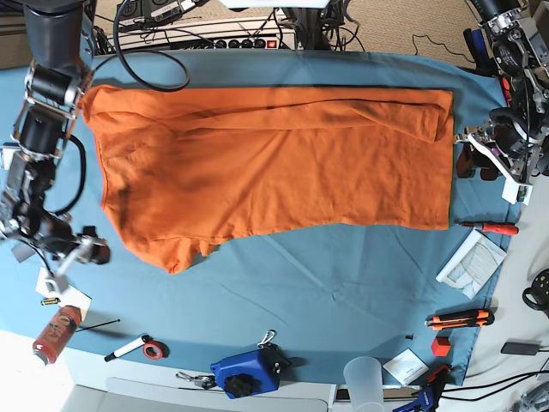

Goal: Layout the t-shirt on the table in an organized manner, then fold the t-shirt properly
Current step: 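Move the right gripper to the shirt's hem and grasp it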

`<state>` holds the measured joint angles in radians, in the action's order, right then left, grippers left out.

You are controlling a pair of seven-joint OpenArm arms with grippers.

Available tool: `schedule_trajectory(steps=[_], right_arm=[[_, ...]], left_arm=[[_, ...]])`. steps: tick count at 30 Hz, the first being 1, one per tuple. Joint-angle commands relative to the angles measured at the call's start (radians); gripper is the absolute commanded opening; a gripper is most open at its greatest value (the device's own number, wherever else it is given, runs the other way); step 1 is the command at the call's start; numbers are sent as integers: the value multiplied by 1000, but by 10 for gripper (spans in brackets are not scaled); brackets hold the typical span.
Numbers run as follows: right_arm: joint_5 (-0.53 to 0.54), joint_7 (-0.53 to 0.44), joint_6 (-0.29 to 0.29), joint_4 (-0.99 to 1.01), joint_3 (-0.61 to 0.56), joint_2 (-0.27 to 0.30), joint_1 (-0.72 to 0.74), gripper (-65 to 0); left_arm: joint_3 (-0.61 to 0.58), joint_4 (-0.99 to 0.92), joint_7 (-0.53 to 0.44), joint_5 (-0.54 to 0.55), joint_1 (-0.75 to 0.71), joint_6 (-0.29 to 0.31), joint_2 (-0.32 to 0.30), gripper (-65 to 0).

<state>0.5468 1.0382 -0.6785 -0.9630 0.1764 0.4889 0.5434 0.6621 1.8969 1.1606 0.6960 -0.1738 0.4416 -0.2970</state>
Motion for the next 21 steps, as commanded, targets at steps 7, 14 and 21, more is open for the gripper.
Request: schedule_trajectory(steps=[7, 14, 21], right_arm=[[-164, -53, 81, 14, -163, -74, 26, -410], [-241, 18, 133, -3, -212, -79, 18, -620], [-189, 153, 133, -257, -212, -54, -55, -650]], left_arm=[[4, 14, -25, 14, 8, 0, -18, -330], [4, 14, -25, 14, 8, 0, -18, -330], [3, 14, -37, 14, 8, 0, -16, -330]])
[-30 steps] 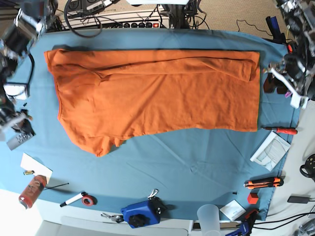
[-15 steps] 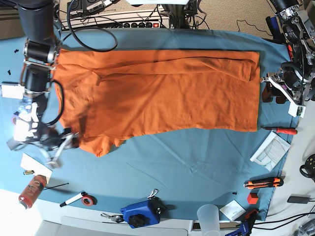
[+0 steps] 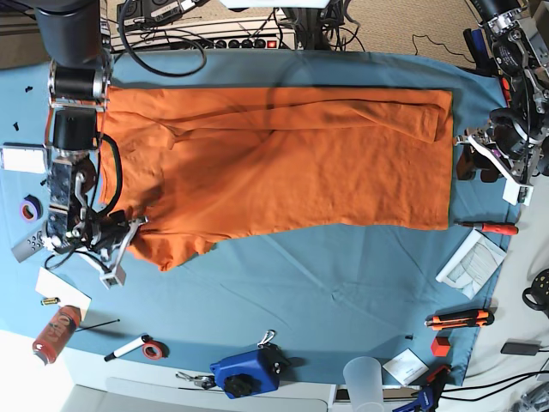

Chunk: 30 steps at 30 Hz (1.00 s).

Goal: Layout the t-shirt on the table in an organized manner, then fold the t-shirt properly
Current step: 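Move the right gripper to the shirt's hem and grasp it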

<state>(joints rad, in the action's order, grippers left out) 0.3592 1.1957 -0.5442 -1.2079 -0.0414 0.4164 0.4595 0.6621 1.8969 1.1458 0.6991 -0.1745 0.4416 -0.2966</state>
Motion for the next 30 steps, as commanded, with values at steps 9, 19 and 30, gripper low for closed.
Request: schedule_trajectory(steps=[9, 19, 30], right_arm=[[74, 90, 34, -398, 17, 48, -256, -650], [48, 40, 31, -483, 17, 38, -448, -650], [225, 181, 34, -672, 98, 59, -418, -533]], left_arm=[[3, 14, -20, 11, 8, 0, -16, -330], [3, 14, -21, 11, 8, 0, -16, -330], [3, 14, -20, 11, 8, 1, -16, -330]])
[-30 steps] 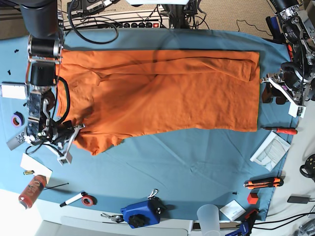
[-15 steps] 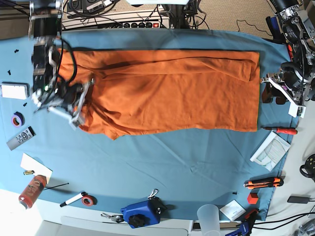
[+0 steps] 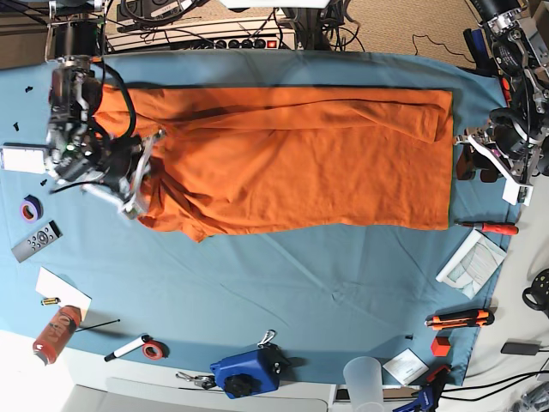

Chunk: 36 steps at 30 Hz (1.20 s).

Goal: Layout the t-shirt on the table in an organized manner, then fold the t-shirt properly
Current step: 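Move the right gripper to the shirt's hem and grasp it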

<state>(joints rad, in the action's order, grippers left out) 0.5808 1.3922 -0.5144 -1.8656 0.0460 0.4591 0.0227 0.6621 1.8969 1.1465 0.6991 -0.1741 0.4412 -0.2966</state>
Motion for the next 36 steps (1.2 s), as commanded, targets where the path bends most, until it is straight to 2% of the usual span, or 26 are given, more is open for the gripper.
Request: schedule_trajectory(steps=[1, 3, 6, 8, 9, 12, 15, 17, 20, 22, 33, 35, 36], right_arm=[[3, -47, 3, -56, 42, 14, 19, -533], [2, -94, -25, -117, 104, 15, 19, -511], [-24, -123, -51, -114, 166, 15, 19, -388], [-76, -166, -50, -87, 171, 18, 19, -352], [-100, -207, -37, -65, 170, 17, 19, -351], [-123, -311, 60, 43, 170, 14, 46, -350], [-142, -298, 86, 224, 170, -2, 130, -350], [-98, -301, 77, 361, 170, -10, 188, -350], [-21, -286, -2, 521, 170, -32, 264, -350], [14, -254, -33, 589, 170, -52, 296, -350], [-29, -249, -35, 664, 169, -153, 304, -354], [-31, -248, -35, 664, 169, -154, 304, -399], [-32, -248, -35, 664, 169, -154, 304, -414]], left_arm=[[3, 14, -21, 11, 7, 1, -16, -330], [3, 14, -21, 11, 7, 1, -16, -330], [3, 14, -21, 10, 6, 1, -16, -330], [3, 14, -21, 11, 5, 2, -16, -330], [3, 14, -21, 11, 5, 2, -16, -330], [3, 14, -26, 11, 6, 1, -13, -330], [3, 14, -30, 13, 5, 2, -11, -330], [3, 14, -29, 20, 5, 5, -7, -330], [3, 14, -29, 21, 5, 4, 4, -330], [3, 14, -29, 19, 5, 4, 16, -330], [1, 12, -49, 18, 6, 5, 25, -330], [1, 3, -56, 18, 12, 13, 25, -330], [1, -9, -70, 18, 20, 37, 24, -330]])
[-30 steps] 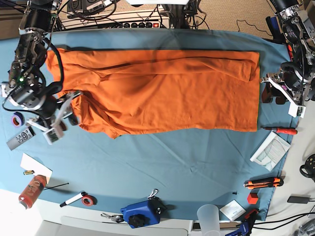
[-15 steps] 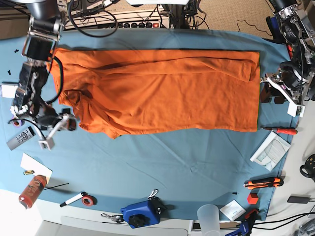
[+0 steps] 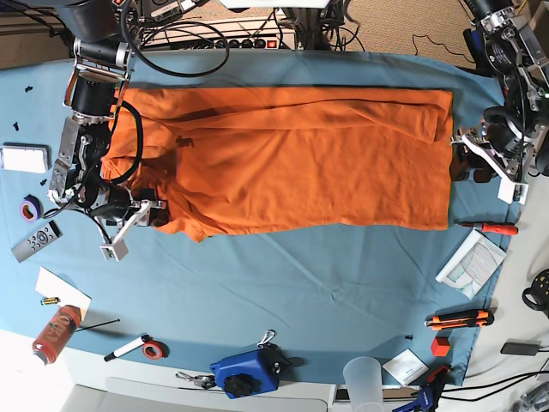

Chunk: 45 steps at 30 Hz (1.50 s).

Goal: Layout the t-shirt on the table in an organized manner, then fold the t-shirt properly
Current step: 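Move the right gripper to the shirt's hem and grasp it, then grasp the hem corner with the left gripper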

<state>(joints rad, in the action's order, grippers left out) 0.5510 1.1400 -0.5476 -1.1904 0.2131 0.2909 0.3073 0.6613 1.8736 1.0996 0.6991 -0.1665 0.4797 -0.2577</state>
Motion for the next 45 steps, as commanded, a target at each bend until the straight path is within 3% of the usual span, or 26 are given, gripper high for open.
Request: schedule_trajectory(steps=[1, 6, 11, 15, 20, 24, 26, 29, 33, 34, 40, 45], right_arm=[[-3, 4, -2, -11, 2, 14, 20, -417], [-2, 4, -1, -12, 2, 14, 20, -417], [-2, 4, -2, -12, 2, 14, 20, -417], [-2, 3, -2, -12, 2, 18, 20, -417], [-2, 4, -2, -12, 2, 19, 20, -417], [-2, 4, -2, -12, 2, 20, 20, -418], [-2, 5, -2, -12, 2, 20, 20, -478], [-2, 3, -2, -14, 2, 20, 24, -650], [-2, -35, -2, -21, 4, 20, 46, -650], [-3, -44, -3, -21, 4, 20, 58, -650], [-40, -72, -3, -21, 4, 20, 143, -650], [-43, -41, -3, -27, 4, 20, 175, -650]], left_arm=[[2, 0, -31, 18, 24, 19, -18, -330], [-103, -130, -44, -11, 149, 19, -79, -330], [-325, -347, -138, -221, 331, 19, -151, -329], [-491, -509, -140, -314, 466, 19, -196, -326], [-650, -658, -200, -394, 557, -31, -216, -325], [-726, -747, -135, -393, 585, -28, -211, -325], [-747, -764, -120, -393, 578, -23, -210, -328], [-751, -765, -116, -393, 570, -74, -212, -402], [-750, -761, -57, -393, 586, -141, -215, -632], [-750, -759, -45, -393, 591, -162, -216, -650], [-750, -695, 5, -393, 596, -251, -233, -650], [-748, -610, 107, -338, 588, -262, -245, -650]])
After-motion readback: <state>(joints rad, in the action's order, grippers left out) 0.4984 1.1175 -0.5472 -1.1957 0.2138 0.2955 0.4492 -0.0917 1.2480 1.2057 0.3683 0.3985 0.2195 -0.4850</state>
